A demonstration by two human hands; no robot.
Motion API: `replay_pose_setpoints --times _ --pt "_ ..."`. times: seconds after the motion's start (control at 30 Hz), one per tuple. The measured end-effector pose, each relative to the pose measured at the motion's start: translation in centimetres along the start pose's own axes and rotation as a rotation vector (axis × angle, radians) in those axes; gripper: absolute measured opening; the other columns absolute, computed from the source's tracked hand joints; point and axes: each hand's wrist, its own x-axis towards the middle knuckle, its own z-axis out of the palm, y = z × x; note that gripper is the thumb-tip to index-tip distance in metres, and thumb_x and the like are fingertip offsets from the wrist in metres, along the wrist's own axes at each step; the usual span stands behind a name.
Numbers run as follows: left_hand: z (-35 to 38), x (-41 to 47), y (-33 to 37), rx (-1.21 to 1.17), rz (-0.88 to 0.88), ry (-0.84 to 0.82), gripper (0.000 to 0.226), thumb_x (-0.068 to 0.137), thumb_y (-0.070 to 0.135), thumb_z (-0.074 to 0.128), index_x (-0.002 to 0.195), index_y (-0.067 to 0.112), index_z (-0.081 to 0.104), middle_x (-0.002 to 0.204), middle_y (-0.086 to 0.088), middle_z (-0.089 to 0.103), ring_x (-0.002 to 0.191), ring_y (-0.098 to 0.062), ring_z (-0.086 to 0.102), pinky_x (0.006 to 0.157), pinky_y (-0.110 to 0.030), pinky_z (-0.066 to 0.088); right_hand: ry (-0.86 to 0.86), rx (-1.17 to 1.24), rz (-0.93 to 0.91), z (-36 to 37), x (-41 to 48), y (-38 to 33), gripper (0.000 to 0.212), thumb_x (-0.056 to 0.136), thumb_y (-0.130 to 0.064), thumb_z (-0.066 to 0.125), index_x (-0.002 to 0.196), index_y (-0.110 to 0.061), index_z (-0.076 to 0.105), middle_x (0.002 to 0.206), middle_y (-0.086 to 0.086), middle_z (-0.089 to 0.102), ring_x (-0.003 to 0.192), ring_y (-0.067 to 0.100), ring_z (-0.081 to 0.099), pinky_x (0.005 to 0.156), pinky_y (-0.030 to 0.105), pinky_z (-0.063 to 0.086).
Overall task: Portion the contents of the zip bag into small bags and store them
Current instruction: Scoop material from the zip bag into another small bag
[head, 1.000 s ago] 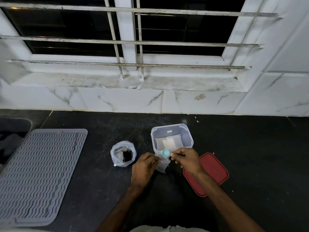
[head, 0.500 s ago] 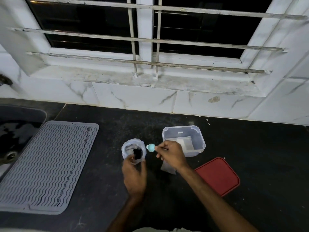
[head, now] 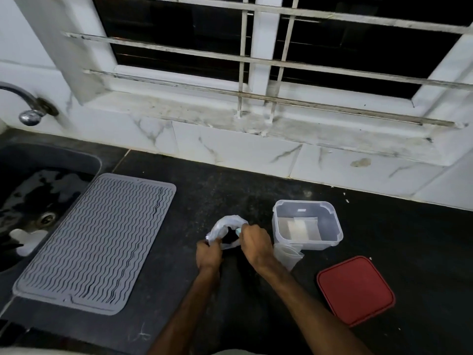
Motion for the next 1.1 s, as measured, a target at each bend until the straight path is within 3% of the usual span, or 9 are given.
replay_pose_setpoints --times 0.07,0.17,0.3,0.37,0.53,0.7,0.87,1.0,1.1 --pt "0.2 0.1 0.3 -0.025 0.006 0.002 0.034 0.085 0.034 0.065 0.102 0.005 0.061 0.094 -0.014 0.068 0.085 -0.029 0.069 0.066 -0.039 0.058 -0.044 -0.032 -0.016 0.2 -0.1 0.1 0.030 0.100 -0.014 0.046 0.128 -0.008 0.054 0.123 0.014 0.064 0.111 0.030 0.063 0.089 0.038 0.052" --pt "0.3 0.6 0.2 -0.024 0.028 -0.010 0.036 0.081 0.035 0.064 0.101 0.005 0.062 0.096 -0.014 0.069 0.088 -0.028 0.068 0.077 -0.047 0.059 -0.061 0.111 0.036 0.9 -0.3 0.0 0.026 0.098 -0.017 0.050 0.121 -0.009 0.061 0.119 0.013 0.066 0.110 0.029 0.063 0.091 0.038 0.051" --pt "0.8 1.8 -0.2 -0.039 0.077 -0.016 0.052 0.059 0.045 0.060 0.087 0.001 0.059 0.087 -0.017 0.067 0.079 -0.027 0.064 0.065 -0.039 0.054 -0.003 0.627 0.252 2.1 0.1 0.7 0.027 0.087 -0.017 0.058 0.064 -0.006 0.067 0.066 0.012 0.071 0.062 0.025 0.070 0.069 0.041 0.060" --pt "1.0 2.1 -0.1 -0.035 0.084 -0.035 0.042 0.064 0.035 0.063 0.085 0.000 0.060 0.088 -0.023 0.067 0.079 -0.029 0.065 0.064 -0.038 0.053 -0.013 0.794 0.340 2.2 0.1 1.1 0.030 0.085 -0.013 0.059 0.057 -0.003 0.065 0.055 0.013 0.067 0.046 0.025 0.063 0.062 0.042 0.060" --pt "0.6 0.2 1.9 -0.089 0.053 -0.144 0.018 0.088 0.011 0.065 0.095 -0.005 0.064 0.098 -0.029 0.069 0.091 -0.039 0.070 0.078 -0.053 0.060 -0.066 1.066 0.465 2.4 0.0 1.1 0.024 0.088 -0.008 0.061 0.068 0.003 0.069 0.057 0.014 0.064 0.040 0.015 0.051 0.052 0.031 0.050" --pt "0.2 -1.0 2.9 -0.164 0.049 -0.152 0.008 0.093 0.009 0.063 0.091 0.003 0.058 0.093 -0.021 0.066 0.082 -0.031 0.068 0.058 -0.032 0.061 -0.096 1.263 0.561 2.0 -0.3 0.9 0.017 0.091 -0.007 0.064 0.078 0.001 0.070 0.056 0.008 0.064 0.040 0.009 0.051 0.045 0.022 0.046" --pt "-0.4 -0.4 2.7 -0.189 0.012 -0.179 0.033 0.092 0.020 0.066 0.108 -0.007 0.061 0.104 -0.028 0.068 0.093 -0.039 0.070 0.064 -0.038 0.060 -0.049 1.326 0.542 0.9 -1.0 0.3 0.016 0.090 -0.008 0.066 0.077 0.001 0.070 0.058 0.009 0.064 0.044 0.012 0.053 0.047 0.024 0.049" --pt "-0.4 -1.3 3.3 -0.190 0.019 -0.185 0.019 0.090 0.024 0.068 0.092 0.008 0.058 0.098 -0.016 0.067 0.087 -0.030 0.068 0.073 -0.043 0.059 -0.084 1.443 0.530 -0.9 -1.8 0.2 0.015 0.091 -0.007 0.066 0.077 -0.002 0.069 0.060 0.008 0.065 0.045 0.009 0.054 0.048 0.020 0.050" --pt "-0.2 -1.4 2.9 -0.153 0.026 -0.142 0.045 0.085 0.036 0.074 0.108 0.010 0.045 0.107 -0.007 0.058 0.096 -0.024 0.063 0.084 -0.048 0.058 -0.133 1.523 0.505 -2.8 -3.0 0.9 0.014 0.091 -0.009 0.066 0.087 0.004 0.070 0.061 0.006 0.065 0.047 0.007 0.053 0.048 0.017 0.048"
